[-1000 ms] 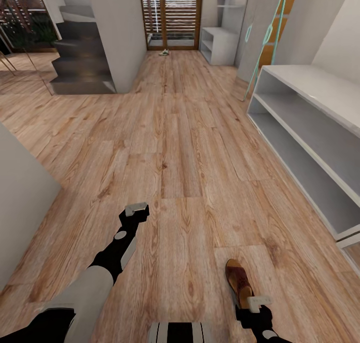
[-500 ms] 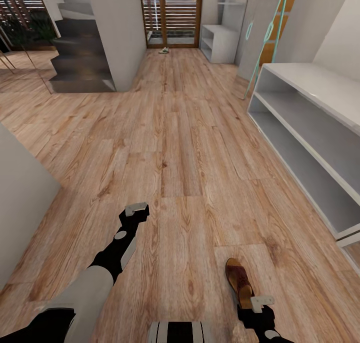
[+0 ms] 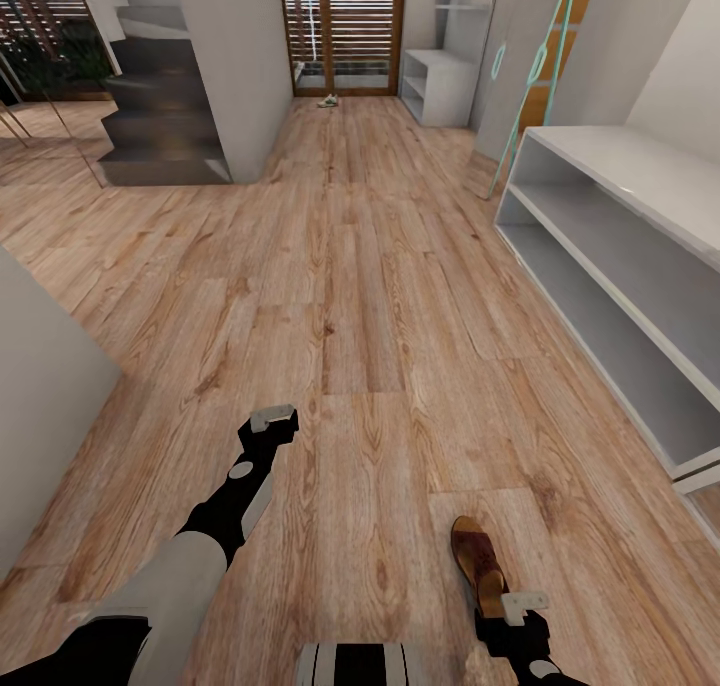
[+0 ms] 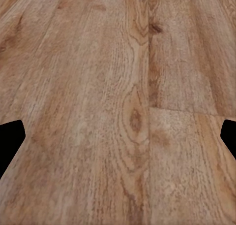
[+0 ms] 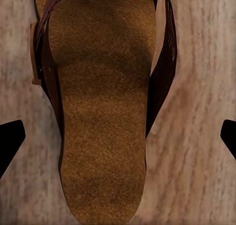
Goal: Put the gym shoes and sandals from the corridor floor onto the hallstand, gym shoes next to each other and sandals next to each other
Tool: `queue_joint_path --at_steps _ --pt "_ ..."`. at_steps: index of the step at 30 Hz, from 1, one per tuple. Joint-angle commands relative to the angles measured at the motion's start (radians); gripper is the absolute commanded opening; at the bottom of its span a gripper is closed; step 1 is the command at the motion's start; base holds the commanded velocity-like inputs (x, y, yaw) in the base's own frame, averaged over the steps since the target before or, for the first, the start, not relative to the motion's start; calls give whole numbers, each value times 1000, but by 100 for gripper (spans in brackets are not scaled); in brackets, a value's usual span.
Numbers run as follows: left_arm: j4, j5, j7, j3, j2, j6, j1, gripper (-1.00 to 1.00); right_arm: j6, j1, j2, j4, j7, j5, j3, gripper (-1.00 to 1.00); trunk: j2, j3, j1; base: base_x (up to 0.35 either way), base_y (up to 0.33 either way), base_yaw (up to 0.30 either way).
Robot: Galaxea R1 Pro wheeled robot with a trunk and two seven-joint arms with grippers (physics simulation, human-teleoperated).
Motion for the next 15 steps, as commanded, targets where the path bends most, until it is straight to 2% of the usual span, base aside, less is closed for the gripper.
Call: queue_joint_path --at_steps 1,15 --pt "1 6 -1 2 -1 -4 -1 100 -5 -2 0 4 -7 9 1 100 0 -1 0 0 0 0" --pt "1 6 -1 2 -1 -3 -1 100 -5 -2 1 4 -7 9 1 100 0 -1 0 0 0 0"
